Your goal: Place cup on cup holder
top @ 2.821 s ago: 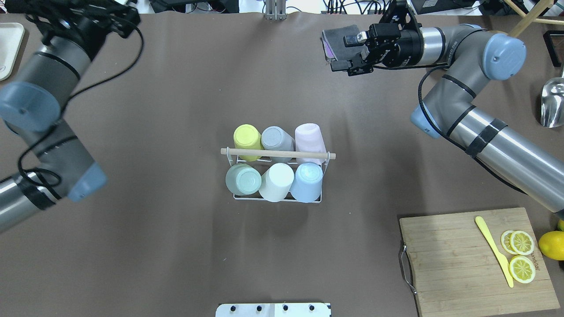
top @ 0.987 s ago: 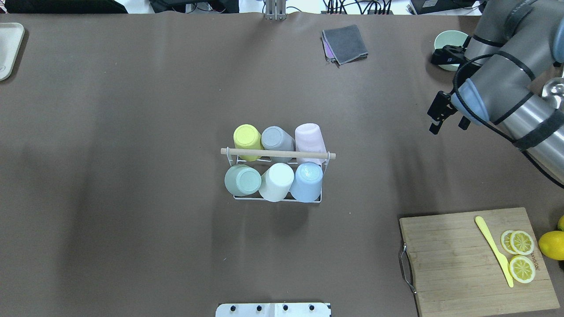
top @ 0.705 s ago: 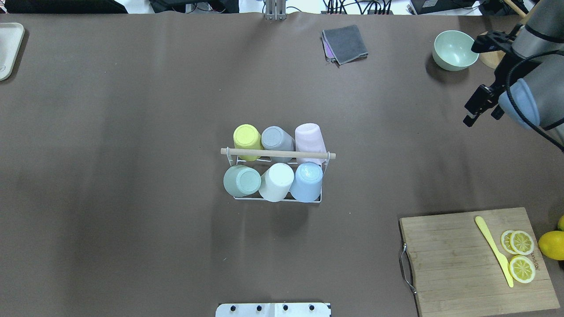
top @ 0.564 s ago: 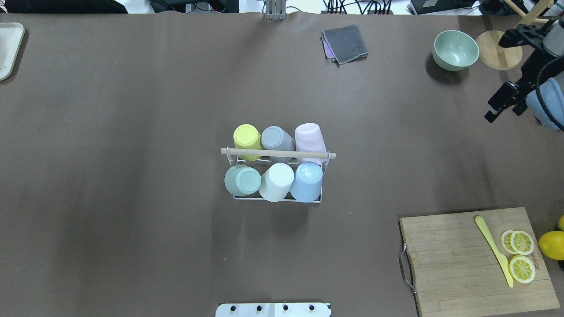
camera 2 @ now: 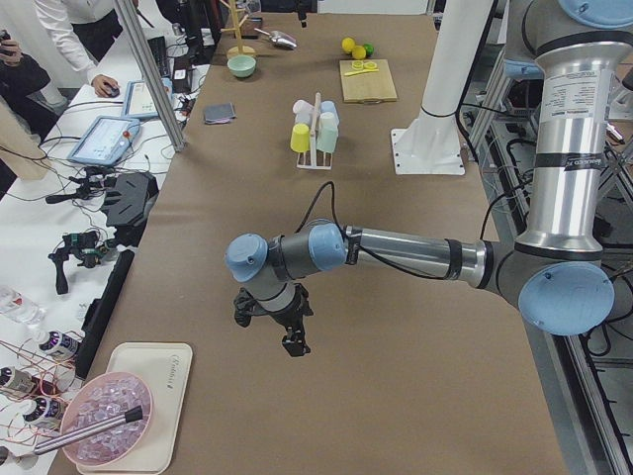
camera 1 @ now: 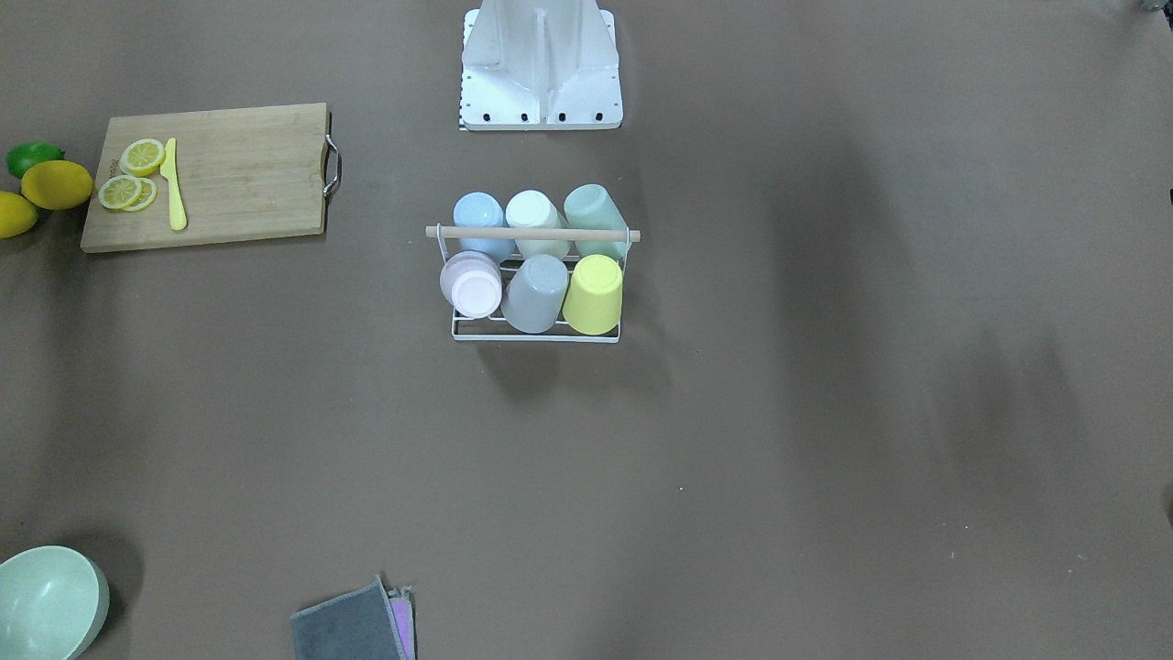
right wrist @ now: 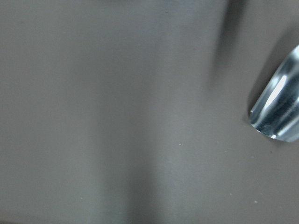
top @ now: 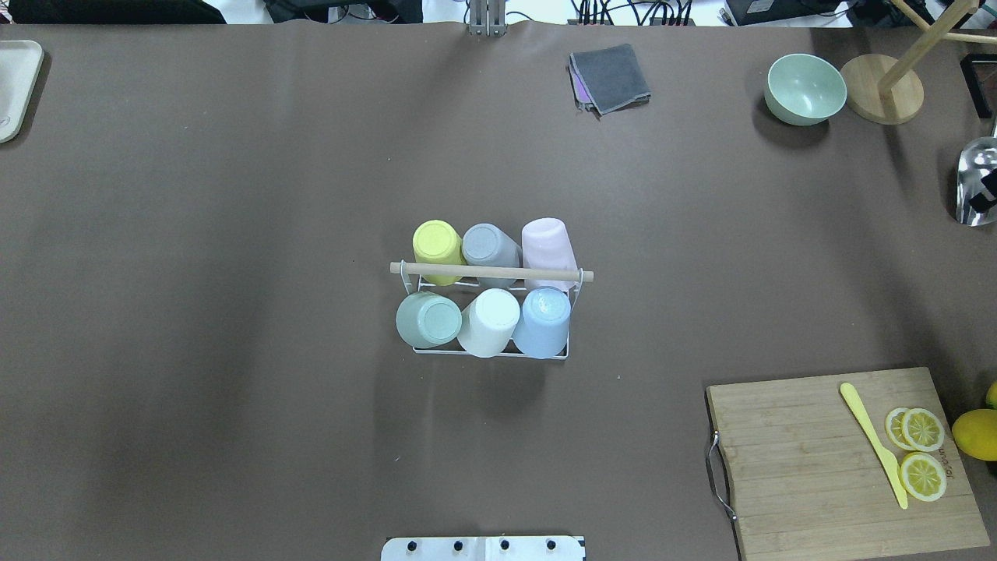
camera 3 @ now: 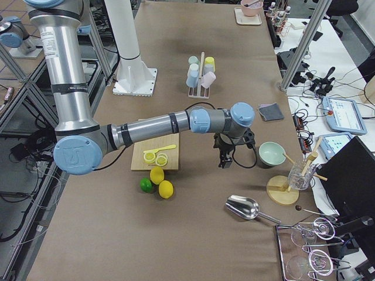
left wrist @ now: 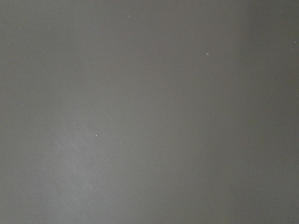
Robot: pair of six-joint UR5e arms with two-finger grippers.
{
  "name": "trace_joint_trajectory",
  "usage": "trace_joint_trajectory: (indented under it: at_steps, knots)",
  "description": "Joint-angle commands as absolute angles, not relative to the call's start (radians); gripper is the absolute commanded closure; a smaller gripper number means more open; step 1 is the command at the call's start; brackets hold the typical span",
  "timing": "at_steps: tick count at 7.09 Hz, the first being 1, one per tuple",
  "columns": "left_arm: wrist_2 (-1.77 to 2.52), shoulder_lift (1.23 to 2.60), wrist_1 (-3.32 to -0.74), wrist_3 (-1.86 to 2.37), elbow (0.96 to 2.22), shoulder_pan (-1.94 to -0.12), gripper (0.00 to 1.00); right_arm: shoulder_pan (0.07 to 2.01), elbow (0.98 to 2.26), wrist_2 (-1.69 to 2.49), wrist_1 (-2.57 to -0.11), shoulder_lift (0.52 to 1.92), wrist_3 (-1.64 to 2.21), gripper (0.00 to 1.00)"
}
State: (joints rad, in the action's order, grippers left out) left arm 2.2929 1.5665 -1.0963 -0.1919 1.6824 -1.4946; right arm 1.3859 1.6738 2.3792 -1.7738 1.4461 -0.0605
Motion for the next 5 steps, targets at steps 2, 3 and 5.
trace_joint_trajectory:
  at_steps: [2,3,5]
  knots:
    - [2.289,1.49,-1.086,-0.297,1.686,-1.496,0.04,1.472,1.59,2.339,-1.669,1.483,0.052,0.02]
    - [2.255,1.47,-1.141,-0.317,1.671,-1.496,0.04,1.489,1.579,2.317,-1.666,1.483,0.052,0.02]
    - [2.262,1.47,-1.225,-0.314,1.641,-1.496,0.03,1.493,1.578,2.318,-1.666,1.477,0.142,0.02]
